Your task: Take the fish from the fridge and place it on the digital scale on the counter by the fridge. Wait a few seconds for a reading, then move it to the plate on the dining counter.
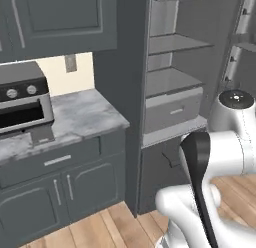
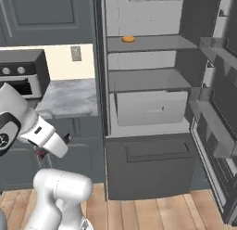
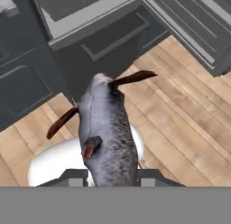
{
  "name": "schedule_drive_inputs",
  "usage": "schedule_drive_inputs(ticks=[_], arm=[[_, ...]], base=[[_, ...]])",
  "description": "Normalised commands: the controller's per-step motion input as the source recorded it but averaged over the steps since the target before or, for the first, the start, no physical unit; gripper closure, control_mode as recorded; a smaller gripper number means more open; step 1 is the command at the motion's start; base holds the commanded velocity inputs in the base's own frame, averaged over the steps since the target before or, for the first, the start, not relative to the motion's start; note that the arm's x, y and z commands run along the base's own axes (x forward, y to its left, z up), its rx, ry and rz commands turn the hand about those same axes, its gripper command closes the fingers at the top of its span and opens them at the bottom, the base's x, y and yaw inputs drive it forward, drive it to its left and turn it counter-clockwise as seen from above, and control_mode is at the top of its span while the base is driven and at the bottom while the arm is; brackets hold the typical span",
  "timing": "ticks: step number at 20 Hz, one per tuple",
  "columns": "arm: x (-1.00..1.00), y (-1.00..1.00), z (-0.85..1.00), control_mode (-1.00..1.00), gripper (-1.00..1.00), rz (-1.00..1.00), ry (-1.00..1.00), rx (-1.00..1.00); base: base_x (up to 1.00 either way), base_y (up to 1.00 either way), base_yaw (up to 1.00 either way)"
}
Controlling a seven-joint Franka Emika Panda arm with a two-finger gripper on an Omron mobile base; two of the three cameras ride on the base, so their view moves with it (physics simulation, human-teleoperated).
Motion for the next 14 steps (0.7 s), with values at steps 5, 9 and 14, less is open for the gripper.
schedule_drive_inputs(ticks=[5, 9, 14], arm=[[0.00, 0.00, 0.00, 1.00, 1.00, 0.00, 0.00, 0.00], [0.00, 0.00, 0.00, 1.00, 1.00, 0.00, 0.00, 0.00], [0.00, 0.00, 0.00, 1.00, 1.00, 0.00, 0.00, 0.00]], base=[[-0.11, -0.95, -0.59], [-0.05, -0.76, -0.69], [-0.15, -0.74, -0.68]])
